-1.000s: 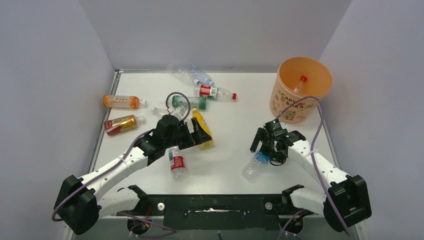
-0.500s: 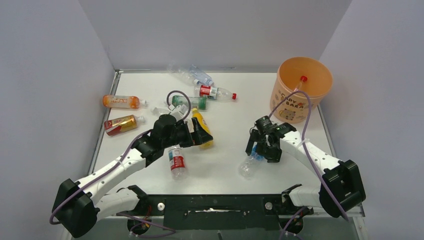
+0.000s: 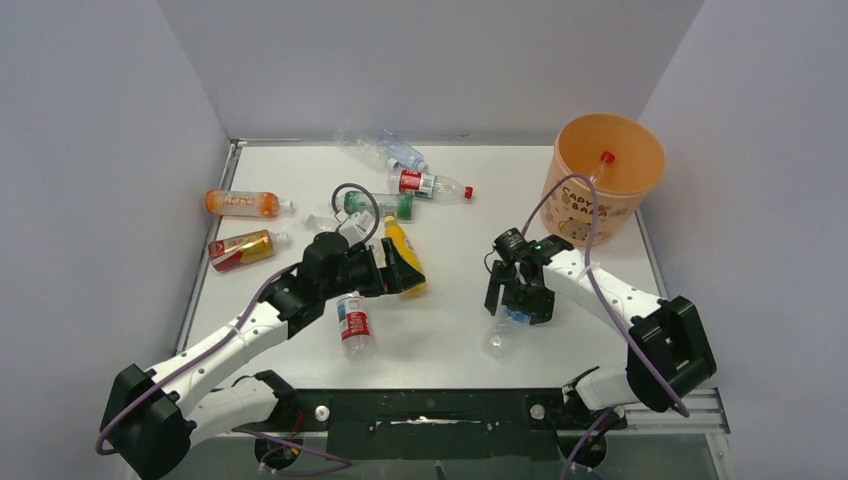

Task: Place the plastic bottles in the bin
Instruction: Pick up the plastic bottle at the center of the board.

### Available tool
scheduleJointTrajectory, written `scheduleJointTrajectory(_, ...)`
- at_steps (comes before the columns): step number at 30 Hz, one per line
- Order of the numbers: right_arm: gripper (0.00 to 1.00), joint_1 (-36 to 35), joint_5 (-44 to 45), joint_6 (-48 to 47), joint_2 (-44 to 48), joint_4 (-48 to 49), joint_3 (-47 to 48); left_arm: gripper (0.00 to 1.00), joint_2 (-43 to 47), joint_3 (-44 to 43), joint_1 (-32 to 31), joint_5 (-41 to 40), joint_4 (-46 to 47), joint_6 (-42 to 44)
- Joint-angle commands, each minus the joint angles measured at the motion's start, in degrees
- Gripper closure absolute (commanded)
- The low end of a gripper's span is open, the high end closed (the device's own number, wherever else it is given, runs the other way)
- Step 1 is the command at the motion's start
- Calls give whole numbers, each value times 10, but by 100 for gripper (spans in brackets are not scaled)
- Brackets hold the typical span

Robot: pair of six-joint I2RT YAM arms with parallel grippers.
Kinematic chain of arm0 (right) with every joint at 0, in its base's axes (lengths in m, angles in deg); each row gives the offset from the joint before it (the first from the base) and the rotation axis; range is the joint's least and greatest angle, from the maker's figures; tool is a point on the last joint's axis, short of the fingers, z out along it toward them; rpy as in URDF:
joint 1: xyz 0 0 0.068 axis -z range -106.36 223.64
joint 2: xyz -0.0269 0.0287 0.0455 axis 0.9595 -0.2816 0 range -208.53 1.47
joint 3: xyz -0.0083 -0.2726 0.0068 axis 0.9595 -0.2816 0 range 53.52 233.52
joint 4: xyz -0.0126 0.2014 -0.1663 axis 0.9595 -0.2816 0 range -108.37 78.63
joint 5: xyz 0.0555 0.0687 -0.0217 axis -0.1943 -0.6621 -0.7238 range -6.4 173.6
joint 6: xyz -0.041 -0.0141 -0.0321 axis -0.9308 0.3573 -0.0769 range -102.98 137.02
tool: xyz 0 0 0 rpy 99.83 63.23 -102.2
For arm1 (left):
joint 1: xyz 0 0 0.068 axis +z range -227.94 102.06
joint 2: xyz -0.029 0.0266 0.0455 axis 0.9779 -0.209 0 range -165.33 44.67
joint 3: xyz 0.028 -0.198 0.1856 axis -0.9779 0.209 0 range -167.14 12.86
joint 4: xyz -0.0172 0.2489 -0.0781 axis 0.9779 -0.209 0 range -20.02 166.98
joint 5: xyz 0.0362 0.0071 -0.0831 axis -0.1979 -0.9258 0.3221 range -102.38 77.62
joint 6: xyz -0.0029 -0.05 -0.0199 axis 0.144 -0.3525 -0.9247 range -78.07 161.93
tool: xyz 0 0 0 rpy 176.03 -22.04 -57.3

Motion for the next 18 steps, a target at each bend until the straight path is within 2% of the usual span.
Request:
scheduleJointTrajectory(1,17,-19,12,-6,-16,-31,32,2,18,1,0,14,46,5)
scheduleJointTrajectory(10,19,-49,9,-14,-41,-67,42,2,26,4,1,15,47,4)
scheduleJointTrajectory(18,27,-89,9,5,-39,-85,27,2,37,7,1,17,45,4)
